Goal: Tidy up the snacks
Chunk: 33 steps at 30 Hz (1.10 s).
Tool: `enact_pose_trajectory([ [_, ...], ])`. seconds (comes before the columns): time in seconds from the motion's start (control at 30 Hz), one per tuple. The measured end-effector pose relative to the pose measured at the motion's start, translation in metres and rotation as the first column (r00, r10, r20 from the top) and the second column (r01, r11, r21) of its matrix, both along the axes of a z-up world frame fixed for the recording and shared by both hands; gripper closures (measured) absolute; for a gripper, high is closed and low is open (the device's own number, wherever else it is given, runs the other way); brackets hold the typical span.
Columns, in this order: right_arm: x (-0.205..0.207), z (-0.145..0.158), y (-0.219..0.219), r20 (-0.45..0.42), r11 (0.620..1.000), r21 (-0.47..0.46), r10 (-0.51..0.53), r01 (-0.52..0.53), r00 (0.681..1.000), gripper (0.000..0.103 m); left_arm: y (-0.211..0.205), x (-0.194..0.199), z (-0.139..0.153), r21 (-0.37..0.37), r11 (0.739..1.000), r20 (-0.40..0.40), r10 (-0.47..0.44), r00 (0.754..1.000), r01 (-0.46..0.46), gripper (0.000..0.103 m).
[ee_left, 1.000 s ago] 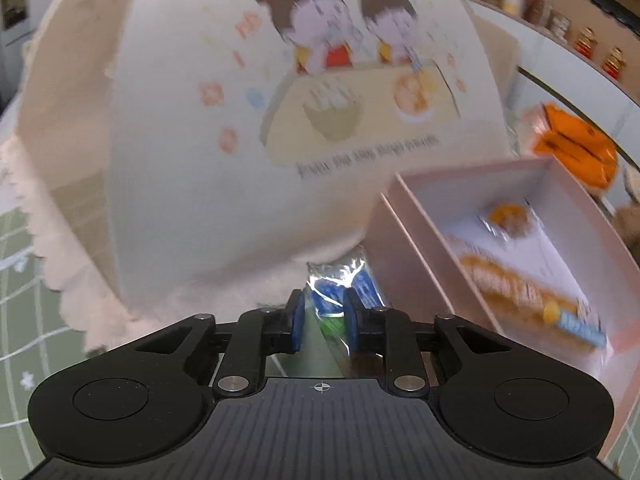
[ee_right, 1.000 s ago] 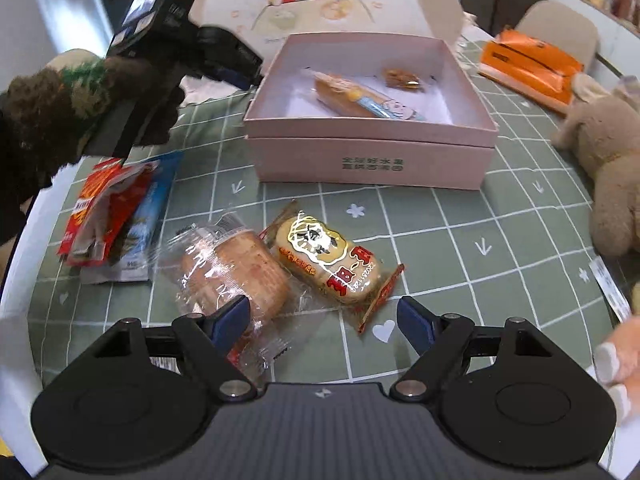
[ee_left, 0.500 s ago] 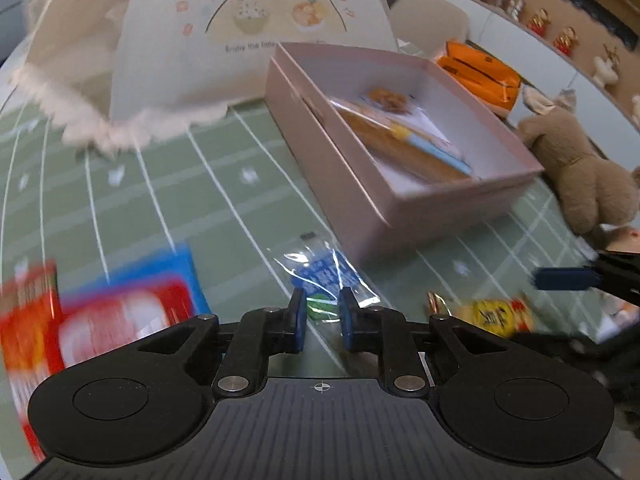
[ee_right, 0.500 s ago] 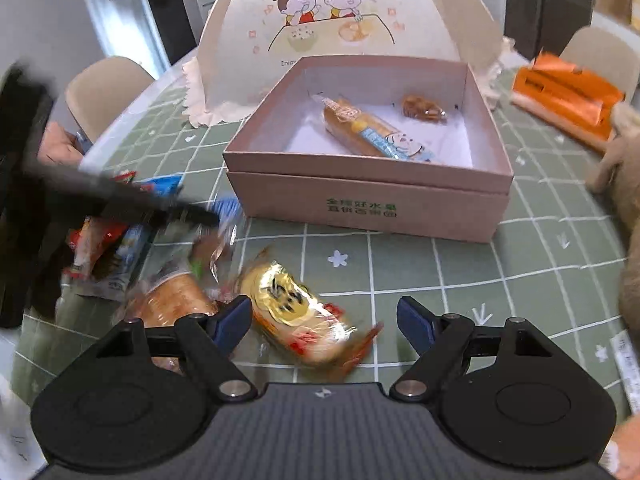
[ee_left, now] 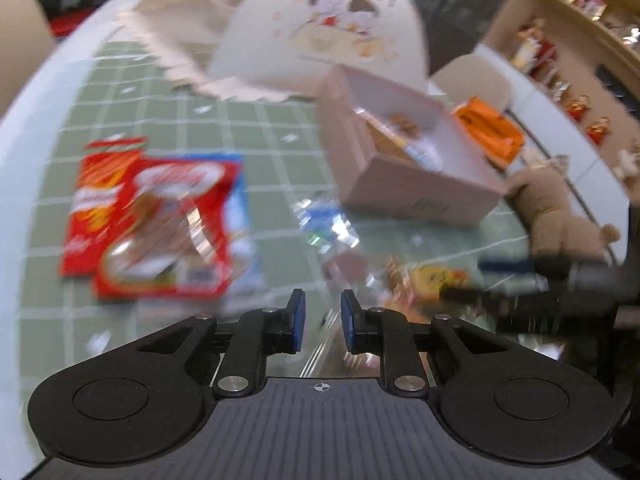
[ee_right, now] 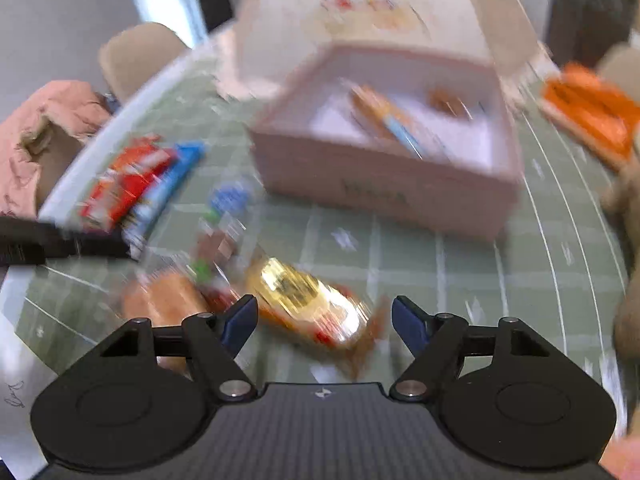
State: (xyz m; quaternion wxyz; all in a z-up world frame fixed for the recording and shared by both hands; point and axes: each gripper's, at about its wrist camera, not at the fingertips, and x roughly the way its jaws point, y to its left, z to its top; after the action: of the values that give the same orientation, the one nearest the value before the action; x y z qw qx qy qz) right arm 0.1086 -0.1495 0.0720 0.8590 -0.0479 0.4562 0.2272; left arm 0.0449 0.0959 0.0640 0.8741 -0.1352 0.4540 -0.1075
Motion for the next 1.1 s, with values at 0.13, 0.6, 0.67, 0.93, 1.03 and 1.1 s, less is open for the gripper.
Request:
enact_pose_trajectory([
  [0.13, 0.017, -0.001, 0.044, 0.062, 0.994, 0.03, 0.098, -0.1, 0.993, 0.028, 0.001, -0.021, 0.006, -0.113, 0.993, -0.088, 0.01, 0.996, -0.02, 0.081],
  [0.6, 0.006, -0.031, 0.018, -0.045, 0.997, -0.015, 0.069, -0.069, 0.997, 0.066, -0.06, -0.028, -0.021, -0.162, 0.978, -0.157, -0.16, 0.975, 0.134, 0.081],
  [0.67, -0.002, -0.032, -0.004, -0.048, 0.999, -0.034, 0.008, -0.01, 0.999, 0.066, -0.056, -0.024, -0.019, -0.118, 0.986, -0.136, -0.132, 0.982, 0.117, 0.081],
  [0.93, -0.026, -0.034, -0.042, -0.027, 0.995, -0.038, -0.089, 0.088, 0.996, 0.054, -0.011, -0.004, 0.005, -0.013, 0.999, -0.062, 0.032, 0.998, -0.033, 0.081],
  [1.03, -0.037, -0.031, -0.043, 0.002, 0.996, -0.029, -0.088, 0.088, 0.996, 0.049, -0.001, -0.007, 0.008, -0.03, 0.999, -0.079, 0.021, 0.997, -0.023, 0.081],
  [1.1, -0.048, -0.022, -0.043, 0.021, 0.998, -0.005, -0.06, 0.06, 0.998, 0.042, 0.001, -0.014, 0.006, -0.031, 0.999, -0.119, 0.012, 0.993, -0.016, 0.081],
])
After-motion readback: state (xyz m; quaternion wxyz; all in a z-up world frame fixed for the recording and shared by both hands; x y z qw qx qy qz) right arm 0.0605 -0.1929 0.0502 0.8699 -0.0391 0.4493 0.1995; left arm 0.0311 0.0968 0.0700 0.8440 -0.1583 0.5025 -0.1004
